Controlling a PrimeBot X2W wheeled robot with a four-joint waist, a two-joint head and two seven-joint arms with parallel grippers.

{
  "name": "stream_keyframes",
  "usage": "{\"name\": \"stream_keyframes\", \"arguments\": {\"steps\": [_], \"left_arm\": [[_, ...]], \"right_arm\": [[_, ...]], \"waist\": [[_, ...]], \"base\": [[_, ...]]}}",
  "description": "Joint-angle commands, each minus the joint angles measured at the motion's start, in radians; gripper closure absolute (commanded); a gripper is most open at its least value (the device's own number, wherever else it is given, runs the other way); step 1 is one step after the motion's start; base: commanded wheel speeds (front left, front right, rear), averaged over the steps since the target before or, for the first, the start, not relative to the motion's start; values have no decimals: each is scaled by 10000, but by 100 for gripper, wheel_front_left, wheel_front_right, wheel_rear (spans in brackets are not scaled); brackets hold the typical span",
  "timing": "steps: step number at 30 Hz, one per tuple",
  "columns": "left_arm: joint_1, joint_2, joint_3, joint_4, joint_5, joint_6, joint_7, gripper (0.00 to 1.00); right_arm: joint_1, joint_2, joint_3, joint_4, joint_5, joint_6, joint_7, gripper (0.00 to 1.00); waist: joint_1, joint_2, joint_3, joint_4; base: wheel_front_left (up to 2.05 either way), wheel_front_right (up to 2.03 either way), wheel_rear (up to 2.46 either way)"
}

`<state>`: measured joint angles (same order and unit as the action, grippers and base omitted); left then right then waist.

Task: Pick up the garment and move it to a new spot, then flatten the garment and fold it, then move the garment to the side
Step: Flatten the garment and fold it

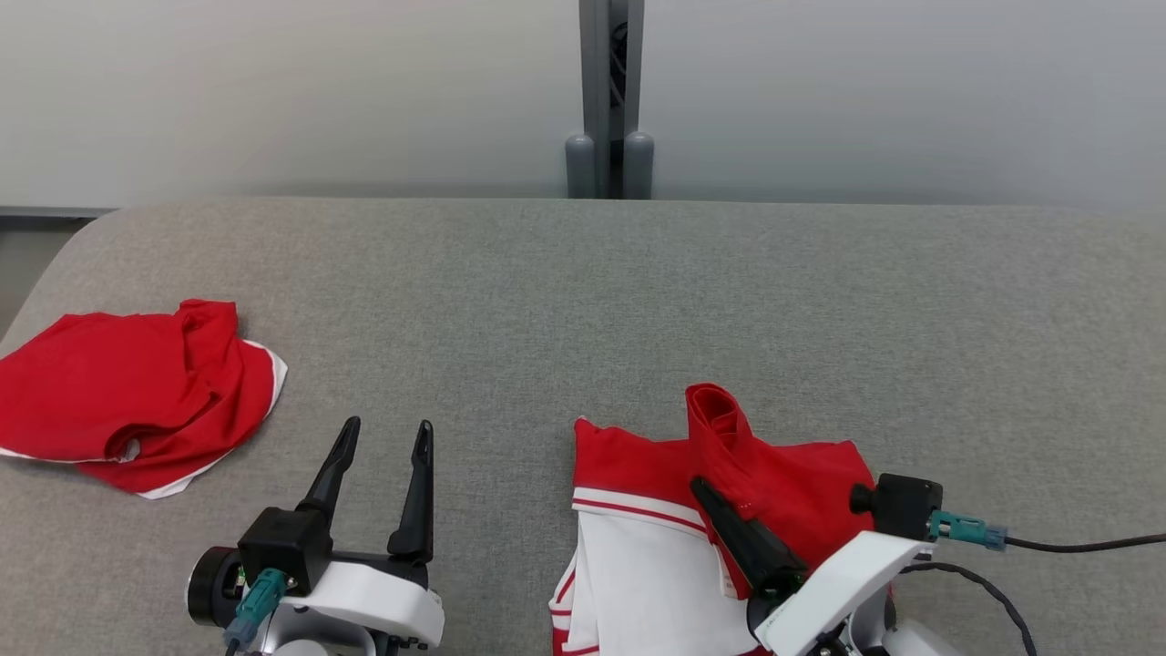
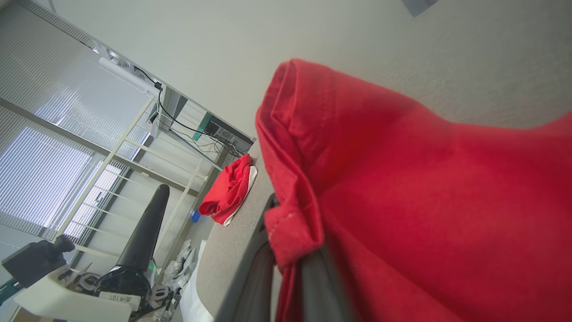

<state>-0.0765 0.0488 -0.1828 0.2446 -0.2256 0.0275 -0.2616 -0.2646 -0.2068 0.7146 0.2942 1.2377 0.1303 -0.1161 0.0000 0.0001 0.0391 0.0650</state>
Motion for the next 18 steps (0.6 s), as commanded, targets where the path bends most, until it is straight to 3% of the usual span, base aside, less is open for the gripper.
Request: {"name": "stream_keyframes", "arguments": {"steps": [1, 13, 14, 15, 18], "left_arm": [[-211, 35, -1, 20, 16, 10, -38, 0], [-413, 36, -141, -79, -51, 87, -38, 0], [-438, 36, -151, -96, -60, 103, -38, 0], [-469, 35, -156, -115, -78, 109, -38, 0], [-536, 36, -185, -129, -128, 155, -38, 0]], "right_arm": [[-184, 78, 55, 104, -37, 9, -115, 100], [-563, 411, 711, 1071, -74, 9, -209, 100], [-589, 446, 703, 1239, -82, 9, -269, 66], [-627, 503, 700, 1360, -42, 9, -253, 0], [-811, 606, 769, 1561, -21, 9, -185, 0]], "waist": [[0, -1, 221, 250], [0, -1, 646, 814], [0, -1, 680, 842], [0, -1, 710, 864], [0, -1, 782, 905]], "base": [[0, 0, 0], [0, 0, 0], [0, 0, 0], [0, 0, 0], [0, 0, 0]]}}
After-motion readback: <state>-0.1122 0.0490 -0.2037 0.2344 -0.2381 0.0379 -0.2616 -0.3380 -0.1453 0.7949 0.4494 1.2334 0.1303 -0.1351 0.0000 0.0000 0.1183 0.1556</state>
